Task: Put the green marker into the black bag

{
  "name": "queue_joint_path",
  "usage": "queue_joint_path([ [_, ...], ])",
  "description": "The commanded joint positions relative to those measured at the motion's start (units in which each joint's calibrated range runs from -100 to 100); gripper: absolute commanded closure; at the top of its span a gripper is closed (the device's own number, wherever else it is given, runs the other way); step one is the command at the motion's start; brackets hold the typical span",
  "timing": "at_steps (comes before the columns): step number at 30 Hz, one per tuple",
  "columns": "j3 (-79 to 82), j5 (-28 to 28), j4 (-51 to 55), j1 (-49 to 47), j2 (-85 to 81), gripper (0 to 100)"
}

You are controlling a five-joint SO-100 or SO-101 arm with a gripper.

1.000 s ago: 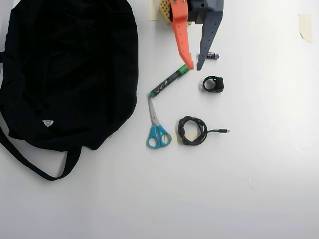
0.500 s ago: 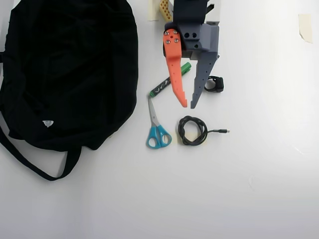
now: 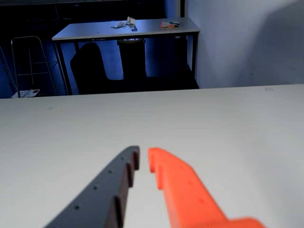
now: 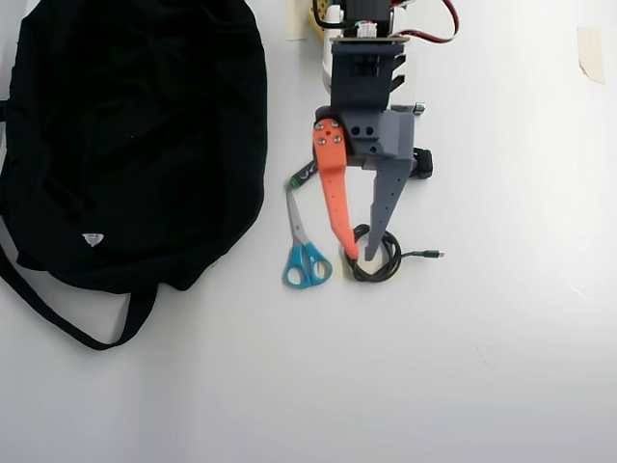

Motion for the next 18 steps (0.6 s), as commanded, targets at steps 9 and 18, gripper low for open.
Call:
queue_joint_path([
  [9,-1.7,0.2,-0.9,0.0,-1.4,97],
  [18,-0.6,-0.3,1.6,-1.7,-1.7,97],
])
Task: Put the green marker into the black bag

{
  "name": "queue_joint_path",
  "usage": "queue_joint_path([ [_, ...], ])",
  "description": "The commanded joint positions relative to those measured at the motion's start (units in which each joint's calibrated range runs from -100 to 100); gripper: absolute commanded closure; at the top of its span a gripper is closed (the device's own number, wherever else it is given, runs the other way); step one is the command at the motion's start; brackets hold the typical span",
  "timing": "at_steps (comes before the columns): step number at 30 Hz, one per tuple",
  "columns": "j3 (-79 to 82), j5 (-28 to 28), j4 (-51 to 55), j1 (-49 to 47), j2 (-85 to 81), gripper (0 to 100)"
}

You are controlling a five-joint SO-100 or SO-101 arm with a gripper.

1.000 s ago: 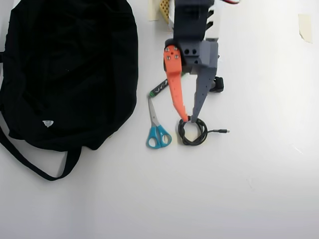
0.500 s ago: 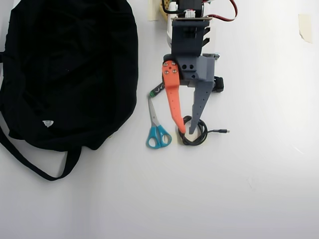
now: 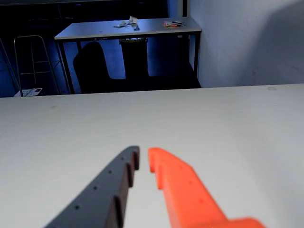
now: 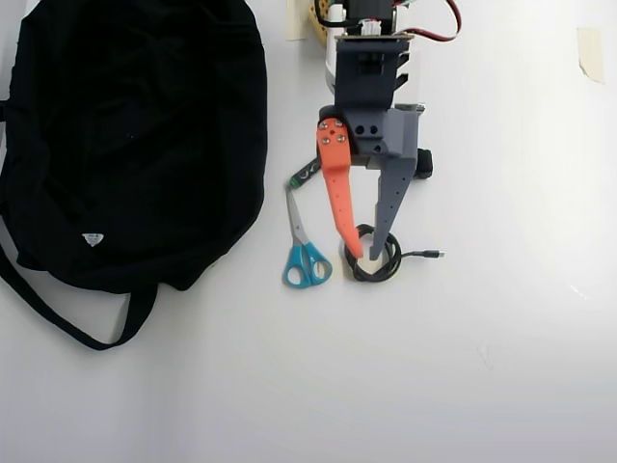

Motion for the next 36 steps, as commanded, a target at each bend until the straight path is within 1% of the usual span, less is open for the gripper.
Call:
queue_joint_path([
  [1,-0.6,-0.2,3.3,-1.3,-1.7,97],
  [3,-0.8,-0.2,7.9,-1.9,-2.8,97],
  [4,-0.6,-0.2,14.0,-2.2,-4.3,97],
  [9,-0.6,-0.2,30.0,-2.0,-7.6,97],
  [10,-0.6,-0.2,35.7,-1.6,-8.6,97],
  [18,-0.6,-0.2,55.6,-1.5,-9.4,97],
  [25,-0.6,-0.3,68.0,-1.6,-9.4,97],
  [30,-0.6,-0.3,73.2,-1.6,-9.4,97],
  [36,-0.6,-0.3,76.1,-1.6,-9.4,97],
])
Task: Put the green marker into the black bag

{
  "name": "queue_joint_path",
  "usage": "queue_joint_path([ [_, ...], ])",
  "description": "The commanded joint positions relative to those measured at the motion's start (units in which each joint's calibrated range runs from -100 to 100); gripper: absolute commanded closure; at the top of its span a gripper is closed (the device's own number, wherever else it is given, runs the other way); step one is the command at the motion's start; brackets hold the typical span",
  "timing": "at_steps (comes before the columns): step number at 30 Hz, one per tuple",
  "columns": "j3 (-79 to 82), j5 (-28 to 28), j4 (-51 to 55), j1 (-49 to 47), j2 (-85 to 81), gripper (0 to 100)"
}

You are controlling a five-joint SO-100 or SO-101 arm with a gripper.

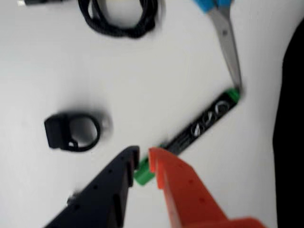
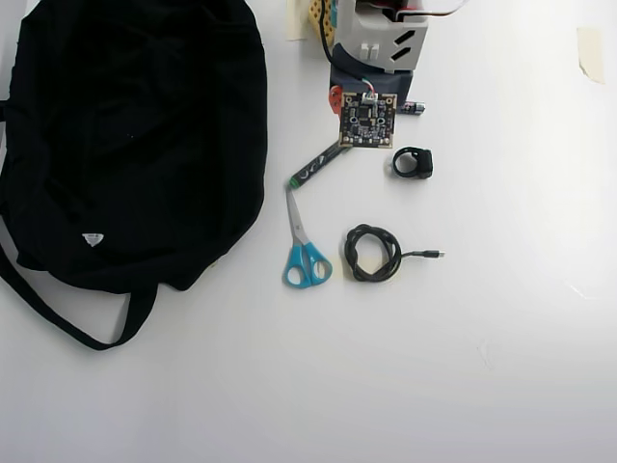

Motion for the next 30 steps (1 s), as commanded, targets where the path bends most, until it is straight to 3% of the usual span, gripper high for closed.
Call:
queue_joint_path([
  [1,-0.6,-0.1,1.5,0.2,-2.5,97],
  [24,2.9,-0.3,1.5,0.2,-1.8,97],
  [30,8.2,-4.7,1.5,0.1,-2.4,97],
])
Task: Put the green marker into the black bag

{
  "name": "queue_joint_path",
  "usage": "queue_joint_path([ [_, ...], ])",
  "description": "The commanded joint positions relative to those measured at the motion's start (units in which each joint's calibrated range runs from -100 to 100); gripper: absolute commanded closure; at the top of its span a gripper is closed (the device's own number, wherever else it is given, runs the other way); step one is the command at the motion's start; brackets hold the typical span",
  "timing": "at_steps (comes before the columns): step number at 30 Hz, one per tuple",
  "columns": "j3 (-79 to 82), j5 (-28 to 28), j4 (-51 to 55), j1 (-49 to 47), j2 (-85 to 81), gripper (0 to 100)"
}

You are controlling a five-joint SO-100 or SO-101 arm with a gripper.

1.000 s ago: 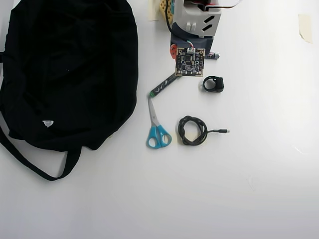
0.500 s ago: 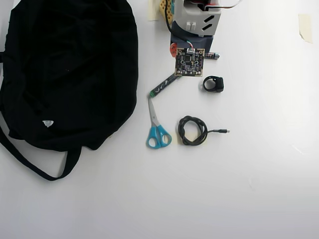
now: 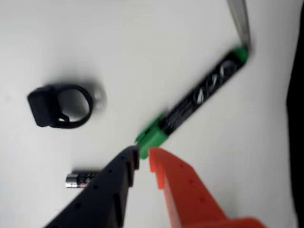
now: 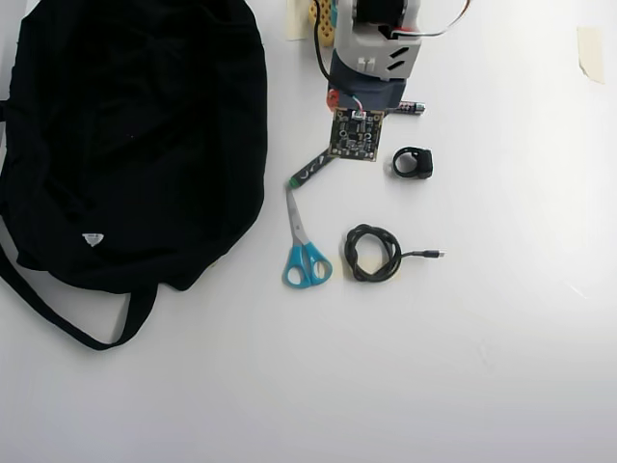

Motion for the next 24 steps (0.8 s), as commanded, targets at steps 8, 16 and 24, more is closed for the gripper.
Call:
queue_joint_path([
  [8,6.0,-4.5,0.1,-0.2,-2.4,97],
  [16,8.6,-4.6,-2.1,0.1,-2.0,97],
  [24,13.0,-10.6,-7.4,0.0,-1.4,97],
])
